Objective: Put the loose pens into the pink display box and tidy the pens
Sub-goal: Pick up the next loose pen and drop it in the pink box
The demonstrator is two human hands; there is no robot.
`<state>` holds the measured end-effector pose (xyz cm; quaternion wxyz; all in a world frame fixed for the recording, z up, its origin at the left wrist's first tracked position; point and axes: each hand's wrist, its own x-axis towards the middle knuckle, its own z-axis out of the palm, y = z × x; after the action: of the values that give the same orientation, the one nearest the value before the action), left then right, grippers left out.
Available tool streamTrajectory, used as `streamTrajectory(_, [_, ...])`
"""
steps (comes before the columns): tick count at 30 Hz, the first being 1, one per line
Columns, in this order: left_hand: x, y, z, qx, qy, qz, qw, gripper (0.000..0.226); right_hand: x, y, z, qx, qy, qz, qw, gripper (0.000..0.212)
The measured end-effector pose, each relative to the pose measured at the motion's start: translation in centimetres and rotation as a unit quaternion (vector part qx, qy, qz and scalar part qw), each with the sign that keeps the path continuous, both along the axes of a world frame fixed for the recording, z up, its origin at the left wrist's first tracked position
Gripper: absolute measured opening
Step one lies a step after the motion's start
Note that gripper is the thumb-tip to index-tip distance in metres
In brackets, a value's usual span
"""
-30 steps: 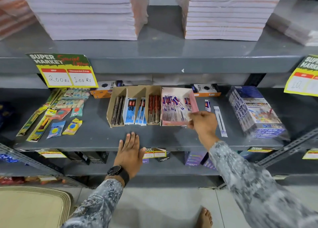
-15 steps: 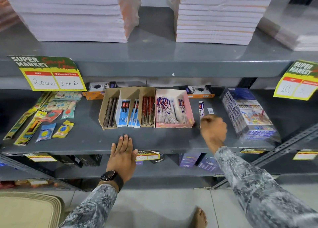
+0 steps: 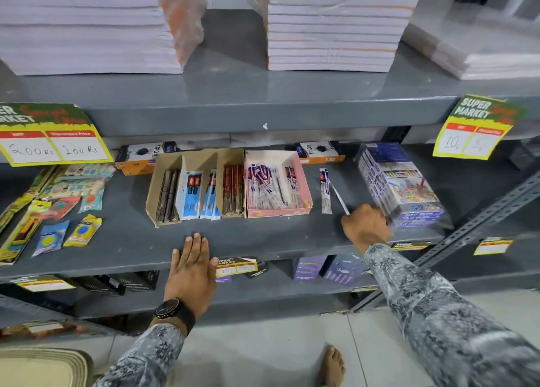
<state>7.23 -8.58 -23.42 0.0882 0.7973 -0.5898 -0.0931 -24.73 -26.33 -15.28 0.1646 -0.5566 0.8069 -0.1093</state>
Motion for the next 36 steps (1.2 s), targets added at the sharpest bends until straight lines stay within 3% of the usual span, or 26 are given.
streamTrajectory(3, [-0.1,0.0,0.4,0.011,-0.001,-0.006,1.000,0.069,0.1,0.2,-0.4,-0.036,-0.047,-0.001,0.998,0.031])
streamTrajectory(5, [-0.1,-0.1,0.7,0.025,-0.003,-0.010,1.000,0.068,0.2,0.1,-0.6,-0.091,-0.211,-0.016,0.973,0.020])
streamTrajectory(6, [-0.2,-0.2,0.9,0.033,-0.003,-0.011,0.999,0.068,0.7,0.2,-0.3,-0.100,-0.336,-0.031,0.936,0.019])
streamTrajectory(8, [-0.3,-0.4,1.5,0.045,0.012,-0.003,0.999,0.062,2.1,0.9,0.9,-0.043,-0.562,-0.023,0.826,0.022])
streamTrajectory(9, [-0.5,-0.6,2.0,0.039,0.042,0.008,0.998,0.059,2.8,1.6,1.8,0.017,-0.628,0.014,0.778,0.021])
streamTrajectory(10, [-0.5,-0.7,2.7,0.017,0.080,0.026,0.996,0.056,3.6,2.2,2.3,0.080,-0.650,0.061,0.753,0.018])
streamTrajectory(12, [-0.9,-0.7,4.6,-0.055,0.201,0.091,0.974,0.050,4.8,3.0,2.7,0.177,-0.611,0.160,0.755,0.013])
streamTrajectory(13, [-1.2,-0.8,5.5,-0.088,0.313,0.135,0.936,0.051,5.4,3.3,2.6,0.201,-0.572,0.197,0.771,0.011])
streamTrajectory(15, [-1.8,-1.1,7.3,-0.088,0.566,0.193,0.797,0.058,6.6,3.7,1.9,0.219,-0.507,0.238,0.799,0.010])
streamTrajectory(16, [-1.9,-1.2,7.9,-0.072,0.638,0.204,0.739,0.060,7.1,3.9,1.5,0.219,-0.486,0.253,0.807,0.010])
streamTrajectory(17, [-2.0,-1.2,8.2,-0.065,0.666,0.199,0.716,0.058,7.6,4.2,1.3,0.216,-0.473,0.262,0.813,0.009])
streamTrajectory(22, [-1.8,-0.8,7.6,-0.117,0.665,0.206,0.708,0.035,8.9,5.3,0.6,0.215,-0.444,0.289,0.820,0.012])
streamTrajectory(25, [-1.3,-0.9,7.2,-0.135,0.650,0.216,0.716,0.031,8.9,5.8,0.2,0.223,-0.393,0.317,0.834,0.010])
streamTrajectory(28, [-1.2,-1.2,7.2,-0.145,0.630,0.197,0.737,0.028,8.6,6.1,0.2,0.161,-0.325,0.331,0.871,0.004])
streamTrajectory(30, [-1.2,-1.3,6.8,-0.168,0.551,0.171,0.800,0.030,8.6,5.8,0.5,0.100,-0.345,0.270,0.893,0.003])
streamTrajectory(32, [-0.5,-1.3,5.6,-0.158,0.351,0.130,0.914,0.039,8.6,4.9,1.0,0.030,-0.423,0.164,0.891,0.005])
streamTrajectory(33, [-0.2,-1.2,4.9,-0.123,0.256,0.101,0.953,0.045,8.8,4.3,1.2,-0.003,-0.454,0.111,0.884,0.003])
streamTrajectory(36, [0.4,-0.7,2.3,0.002,0.114,0.007,0.993,0.066,9.5,1.8,1.5,-0.073,-0.437,0.004,0.897,0.009])
